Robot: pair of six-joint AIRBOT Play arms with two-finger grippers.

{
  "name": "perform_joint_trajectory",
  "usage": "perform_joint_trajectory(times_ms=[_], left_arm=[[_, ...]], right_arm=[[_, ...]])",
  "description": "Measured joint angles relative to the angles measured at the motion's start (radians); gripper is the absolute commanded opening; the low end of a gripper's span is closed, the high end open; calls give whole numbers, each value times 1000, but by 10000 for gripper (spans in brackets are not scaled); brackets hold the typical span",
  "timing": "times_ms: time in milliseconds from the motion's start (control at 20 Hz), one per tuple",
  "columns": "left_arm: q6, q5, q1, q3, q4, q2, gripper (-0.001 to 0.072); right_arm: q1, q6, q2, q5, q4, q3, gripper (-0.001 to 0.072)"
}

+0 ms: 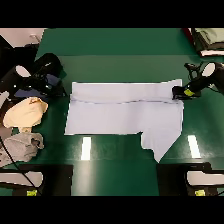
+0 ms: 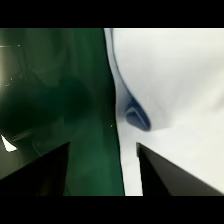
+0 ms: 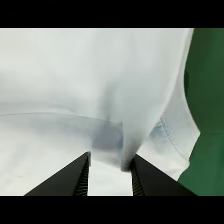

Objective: Fold the shirts.

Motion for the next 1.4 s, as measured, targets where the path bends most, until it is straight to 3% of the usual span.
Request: perform_joint_trajectory(times_ms=[350, 650, 900, 1000, 1050, 1100, 1150, 1350, 1400], left_arm=[[-58, -226, 91, -82, -6, 112, 489], [-48, -177, 110, -453, -81, 255, 489], [-24, -159, 114, -595, -151, 284, 487], [-19, -146, 114, -616, -167, 285, 237], [-16, -129, 114, -623, -169, 284, 230], [-13, -122, 114, -627, -180, 285, 84], [-10, -105, 113, -630, -188, 285, 21], [14, -79, 114, -603, -206, 301, 20], [16, -85, 114, -587, -215, 312, 20]], right_arm=[[-107, -86, 171, 122, 143, -35, 313], [-202, -154, 304, 113, 290, -127, 314], [-219, -172, 332, 113, 357, -144, 313], [-222, -177, 335, 127, 366, -146, 314], [-222, -179, 336, 142, 368, -148, 314], [-222, -181, 340, 153, 361, -156, 314], [-223, -182, 347, 161, 352, -170, 314], [-225, -169, 407, 187, 243, -296, 320], [-231, -157, 428, 193, 204, -339, 363]])
